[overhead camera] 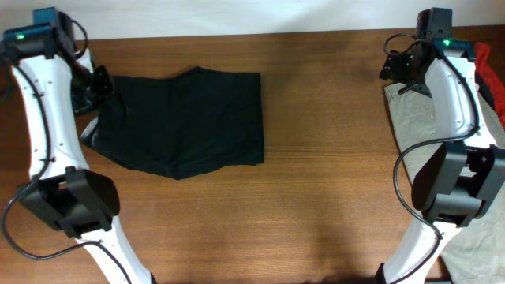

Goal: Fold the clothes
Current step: 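Fold the left half of the shorts rightward over the other half with the left gripper, then press and smooth the folded shorts with the left gripper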

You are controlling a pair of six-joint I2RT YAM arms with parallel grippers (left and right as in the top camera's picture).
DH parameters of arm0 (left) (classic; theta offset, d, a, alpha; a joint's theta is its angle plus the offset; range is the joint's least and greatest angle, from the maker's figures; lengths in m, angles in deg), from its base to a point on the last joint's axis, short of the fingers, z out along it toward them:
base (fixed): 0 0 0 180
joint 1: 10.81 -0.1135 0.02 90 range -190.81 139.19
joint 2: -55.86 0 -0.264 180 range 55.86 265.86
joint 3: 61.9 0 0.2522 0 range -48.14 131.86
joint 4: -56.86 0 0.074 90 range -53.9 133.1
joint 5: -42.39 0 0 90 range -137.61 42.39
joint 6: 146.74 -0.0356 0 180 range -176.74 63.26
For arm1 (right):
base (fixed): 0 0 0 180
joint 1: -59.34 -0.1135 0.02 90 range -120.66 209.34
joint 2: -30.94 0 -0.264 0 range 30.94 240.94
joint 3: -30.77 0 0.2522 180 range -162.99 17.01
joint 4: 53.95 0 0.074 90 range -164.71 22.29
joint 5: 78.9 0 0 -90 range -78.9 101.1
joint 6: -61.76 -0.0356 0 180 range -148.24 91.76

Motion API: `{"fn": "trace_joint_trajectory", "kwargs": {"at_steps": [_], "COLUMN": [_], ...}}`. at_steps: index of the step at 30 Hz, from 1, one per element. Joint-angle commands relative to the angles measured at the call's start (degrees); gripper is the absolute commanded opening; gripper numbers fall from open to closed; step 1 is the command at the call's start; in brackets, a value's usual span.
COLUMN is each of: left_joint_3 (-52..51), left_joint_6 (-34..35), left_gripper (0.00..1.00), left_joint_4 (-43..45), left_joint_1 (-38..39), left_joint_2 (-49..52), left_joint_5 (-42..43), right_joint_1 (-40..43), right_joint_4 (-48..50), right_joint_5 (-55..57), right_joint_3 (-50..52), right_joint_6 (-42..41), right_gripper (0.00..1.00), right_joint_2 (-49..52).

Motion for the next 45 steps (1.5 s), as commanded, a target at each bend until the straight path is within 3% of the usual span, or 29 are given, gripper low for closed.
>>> {"fn": "trace_joint_trajectory", "kwargs": {"at_steps": [1, 9, 17, 22, 27, 32, 33, 35, 37, 41, 42, 43, 45], "left_joint_3": [1.4, 0.8, 0.8, 0.8, 0.8, 0.8, 0.8, 0.8, 0.8, 0.8, 1.2, 2.2, 5.3], "left_joint_6": [2.1, 4.0, 3.0, -4.1, -4.3, -4.3, -4.3, -4.3, -4.5, -8.4, -11.4, -12.6, -13.1], "left_gripper": [0.01, 0.01, 0.01, 0.01, 0.01, 0.02, 0.11, 0.16, 0.35, 0.36, 0.34, 0.23, 0.21], "left_joint_4": [3.1, 15.0, 24.8, 21.6, 19.1, 17.9, 17.9, 17.8, 17.3, 15.4, 14.6, 13.6, 10.8], "left_joint_1": [5.4, 23.1, 29.6, 33.5, 33.5, 33.5, 33.5, 33.5, 33.5, 33.5, 33.5, 33.5, 33.5], "left_joint_2": [-2.2, 0.0, 13.4, 13.6, 13.6, 16.8, 16.9, 16.9, 16.9, 16.9, 16.8, 16.4, 15.6], "left_joint_5": [-5.7, -6.1, -6.1, -5.9, 4.0, 8.3, 8.4, 10.8, 12.0, 13.8, 16.8, 18.6, 18.6], "right_joint_1": [0.2, 0.2, 0.2, 0.2, 0.2, 0.2, 0.2, 0.2, 0.2, 0.2, 0.2, 0.2, 0.2], "right_joint_4": [0.0, 0.0, 0.0, 0.0, 0.0, 0.0, 0.0, 0.0, 0.0, 0.0, 0.0, 0.0, 0.0], "right_joint_5": [0.3, 0.3, 0.3, 0.3, 0.3, 0.3, 0.3, 0.3, 0.3, 0.3, 0.3, 0.3, 0.3], "right_joint_3": [-0.2, -0.2, -0.2, -0.2, -0.2, -0.2, -0.2, -0.2, -0.2, -0.2, -0.2, -0.2, -0.2], "right_joint_6": [-0.5, -0.5, -0.5, -0.5, -0.5, -0.5, -0.5, -0.5, -0.5, -0.5, -0.5, -0.5, -0.5], "right_gripper": [0.99, 0.99, 0.99, 0.99, 0.99, 0.99, 0.99, 0.99, 0.99, 0.99, 0.99, 0.99, 0.99], "right_joint_2": [-0.5, -0.5, -0.5, -0.5, -0.5, -0.5, -0.5, -0.5, -0.5, -0.5, -0.5, -0.5, -0.5]}}
